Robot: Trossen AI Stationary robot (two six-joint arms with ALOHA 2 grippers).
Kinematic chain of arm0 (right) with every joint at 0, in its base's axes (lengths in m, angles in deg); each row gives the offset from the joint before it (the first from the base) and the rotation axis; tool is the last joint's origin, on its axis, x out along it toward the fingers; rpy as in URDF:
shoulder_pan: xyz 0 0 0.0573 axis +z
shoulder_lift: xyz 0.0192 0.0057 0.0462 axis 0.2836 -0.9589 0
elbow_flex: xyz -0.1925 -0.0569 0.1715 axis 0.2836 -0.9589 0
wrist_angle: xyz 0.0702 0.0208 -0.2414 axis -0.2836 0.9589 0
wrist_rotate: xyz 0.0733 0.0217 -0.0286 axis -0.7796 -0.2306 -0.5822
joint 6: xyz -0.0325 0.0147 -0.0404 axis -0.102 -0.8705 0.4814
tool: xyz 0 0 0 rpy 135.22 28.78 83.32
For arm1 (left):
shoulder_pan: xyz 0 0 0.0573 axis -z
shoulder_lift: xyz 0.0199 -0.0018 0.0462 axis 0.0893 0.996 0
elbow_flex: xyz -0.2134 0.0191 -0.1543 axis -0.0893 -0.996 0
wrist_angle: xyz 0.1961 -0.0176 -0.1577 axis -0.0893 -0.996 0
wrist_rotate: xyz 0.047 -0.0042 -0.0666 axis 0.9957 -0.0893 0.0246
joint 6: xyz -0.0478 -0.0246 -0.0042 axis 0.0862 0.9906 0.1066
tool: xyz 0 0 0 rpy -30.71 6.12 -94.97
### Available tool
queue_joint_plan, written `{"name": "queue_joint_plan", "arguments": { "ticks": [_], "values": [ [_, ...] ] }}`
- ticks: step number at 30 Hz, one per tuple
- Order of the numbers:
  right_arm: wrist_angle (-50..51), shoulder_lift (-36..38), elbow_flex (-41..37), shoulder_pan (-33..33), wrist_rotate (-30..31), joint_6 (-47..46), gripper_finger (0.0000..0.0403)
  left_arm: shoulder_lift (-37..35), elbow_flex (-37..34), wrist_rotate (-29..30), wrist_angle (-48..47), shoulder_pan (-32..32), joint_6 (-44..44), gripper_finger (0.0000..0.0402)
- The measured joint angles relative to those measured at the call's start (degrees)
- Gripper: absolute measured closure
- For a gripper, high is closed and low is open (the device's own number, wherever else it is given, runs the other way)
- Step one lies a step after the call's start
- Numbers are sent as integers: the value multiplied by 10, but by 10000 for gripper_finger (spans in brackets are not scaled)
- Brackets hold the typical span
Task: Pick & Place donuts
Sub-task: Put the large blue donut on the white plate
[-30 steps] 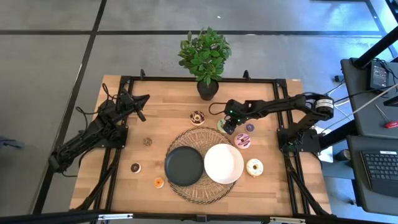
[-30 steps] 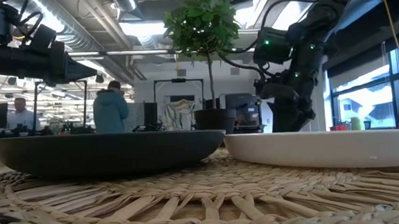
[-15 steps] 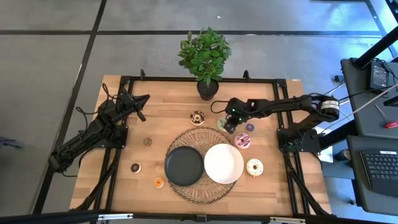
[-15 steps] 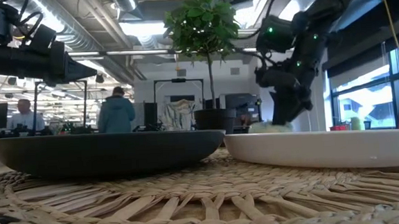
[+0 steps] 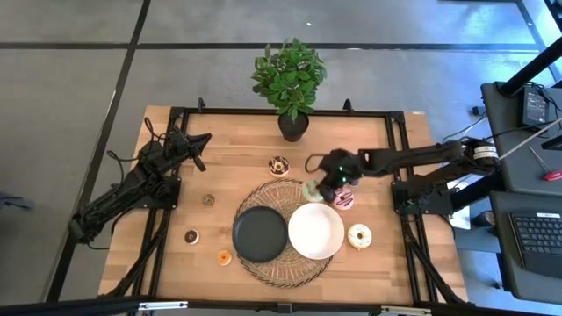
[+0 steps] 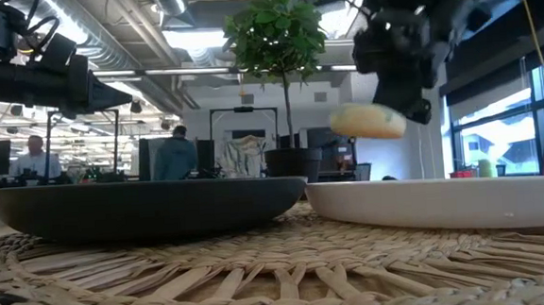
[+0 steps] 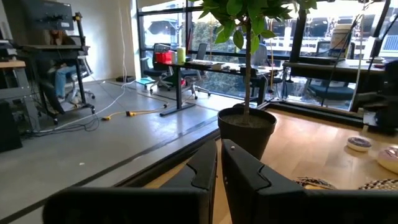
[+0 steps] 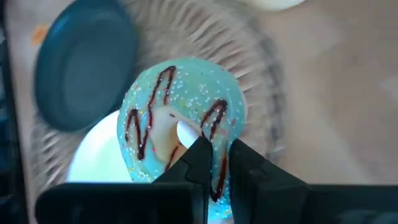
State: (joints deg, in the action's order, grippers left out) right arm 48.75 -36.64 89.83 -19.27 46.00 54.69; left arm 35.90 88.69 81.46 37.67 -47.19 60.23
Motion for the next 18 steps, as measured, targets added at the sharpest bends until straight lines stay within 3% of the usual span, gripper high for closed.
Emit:
{"name": "queue_joint_plan", "arguments": {
  "ticks": [9, 14, 18],
  "values": [
    [-6, -4, 0, 122, 64, -99, 365, 0, 0, 0, 0, 0, 0, 382],
    [-9, -26, 0, 153, 117, -115, 362, 0, 0, 0, 0, 0, -1, 382],
    [-8, -53, 0, 156, 126, -113, 362, 0, 0, 0, 0, 0, 0, 382]
  ]
}}
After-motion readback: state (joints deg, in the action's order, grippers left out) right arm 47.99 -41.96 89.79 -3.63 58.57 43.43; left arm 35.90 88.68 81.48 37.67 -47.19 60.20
